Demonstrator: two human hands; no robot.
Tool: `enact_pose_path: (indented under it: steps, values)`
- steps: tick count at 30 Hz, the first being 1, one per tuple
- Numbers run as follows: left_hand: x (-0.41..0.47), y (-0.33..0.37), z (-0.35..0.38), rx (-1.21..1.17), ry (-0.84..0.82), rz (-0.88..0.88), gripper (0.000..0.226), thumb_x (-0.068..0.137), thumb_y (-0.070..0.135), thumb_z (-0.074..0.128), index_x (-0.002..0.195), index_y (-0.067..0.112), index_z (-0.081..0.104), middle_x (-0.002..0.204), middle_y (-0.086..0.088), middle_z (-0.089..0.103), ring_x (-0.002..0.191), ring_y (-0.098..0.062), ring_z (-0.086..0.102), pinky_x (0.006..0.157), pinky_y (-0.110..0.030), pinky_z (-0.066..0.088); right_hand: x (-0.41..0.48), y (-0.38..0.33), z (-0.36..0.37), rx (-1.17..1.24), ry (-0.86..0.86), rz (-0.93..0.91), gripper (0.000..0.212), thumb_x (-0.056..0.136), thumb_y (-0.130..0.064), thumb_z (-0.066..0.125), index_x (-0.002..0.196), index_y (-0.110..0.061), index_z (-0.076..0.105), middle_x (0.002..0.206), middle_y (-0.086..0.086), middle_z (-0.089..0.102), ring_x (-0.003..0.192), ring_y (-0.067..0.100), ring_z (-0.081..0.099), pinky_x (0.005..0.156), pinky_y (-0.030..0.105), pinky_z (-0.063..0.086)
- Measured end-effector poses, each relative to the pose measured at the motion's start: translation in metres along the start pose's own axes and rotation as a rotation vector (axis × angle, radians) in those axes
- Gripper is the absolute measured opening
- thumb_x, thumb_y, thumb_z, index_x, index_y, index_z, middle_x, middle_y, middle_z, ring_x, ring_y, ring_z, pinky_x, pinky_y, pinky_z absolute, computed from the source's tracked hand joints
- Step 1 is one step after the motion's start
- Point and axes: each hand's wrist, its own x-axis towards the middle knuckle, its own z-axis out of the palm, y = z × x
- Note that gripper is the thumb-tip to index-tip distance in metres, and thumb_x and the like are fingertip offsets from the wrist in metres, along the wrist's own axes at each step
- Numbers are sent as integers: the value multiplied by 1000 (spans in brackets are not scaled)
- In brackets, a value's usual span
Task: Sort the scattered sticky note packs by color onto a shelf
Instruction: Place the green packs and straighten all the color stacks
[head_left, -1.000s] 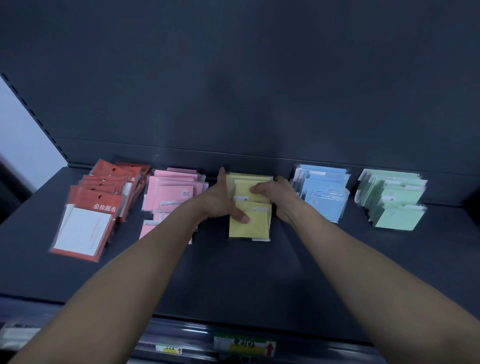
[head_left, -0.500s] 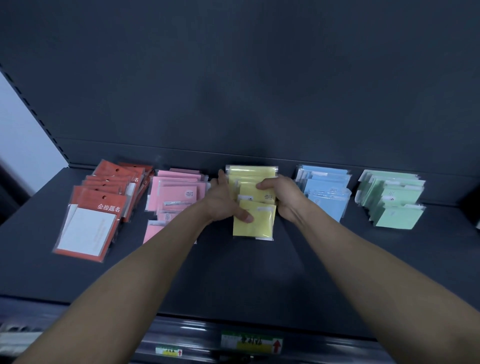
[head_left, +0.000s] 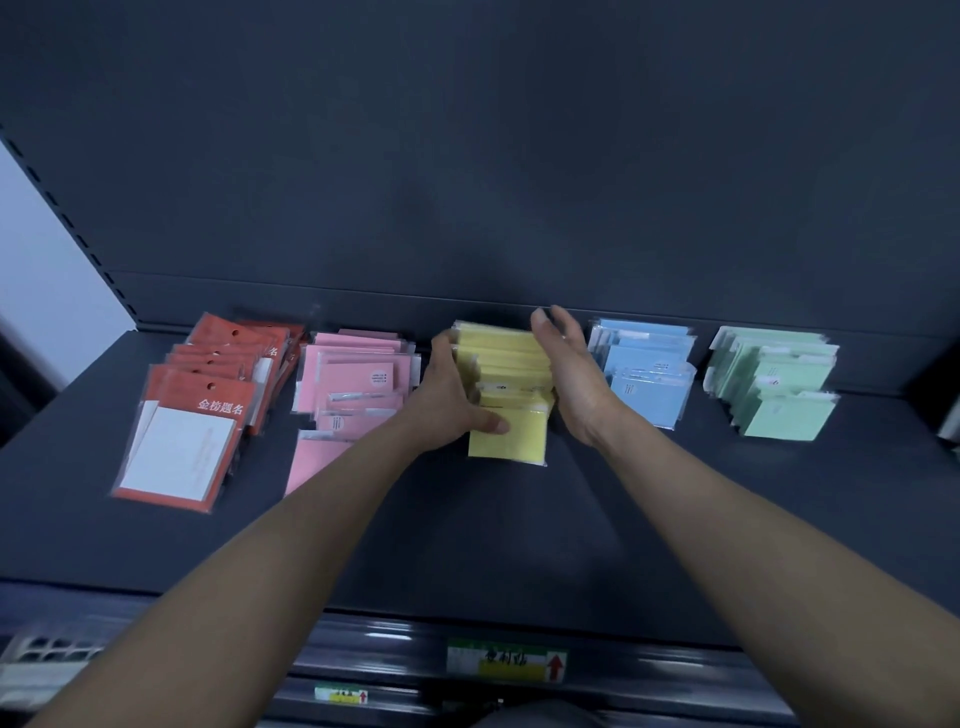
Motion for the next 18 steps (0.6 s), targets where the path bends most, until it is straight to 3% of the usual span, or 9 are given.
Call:
enact_pose_path:
  steps: [5,7,10,13,16,18]
  values:
    - [-10,-9,0,38,-88,-17,133,63,8,85,144,25,-20,140,6,29,125,-12,35,92,-21,34,-11,6,0,-86,-75,-1,72,91,-50,55,150,-37,15,153,-4,26,140,18,25,100,28,24]
    - [-11,-11,0,34,-80,-4,131,64,5,83,144,25,-20,139,6,33,124,-12,39,89,-18,39,-15,7,0,-105,-126,23,83,86,-42,65,149,-40,11,153,-4,24,139,19,25,104,28,23]
    - [-7,-12,2,-27,-53,31,114,67,-7,77,143,17,-5,119,11,46,109,-9,51,72,-12,50,-17,9,-5,-132,-189,35,105,72,-33,80,148,-42,8,146,-4,37,131,20,40,113,35,29]
    - [-1,-12,1,8,4,7,107,68,4,79,142,14,2,124,3,47,115,-15,49,83,-24,49,-19,3,-10,-172,-262,58,107,79,-16,77,152,-34,0,134,-14,30,125,8,32,108,23,22]
    - [3,-10,-2,58,-1,-28,110,68,15,81,143,17,1,135,-2,42,123,-20,45,98,-37,46,-17,3,-15,-239,-273,74,109,76,-7,78,151,-34,4,128,-12,46,127,17,44,113,33,30]
    - [2,-6,-1,69,5,-58,108,69,15,80,143,14,1,138,-3,39,126,-21,43,101,-35,42,-14,7,-14,-300,-216,37,97,78,-5,76,149,-31,15,114,-14,55,120,18,52,109,35,39]
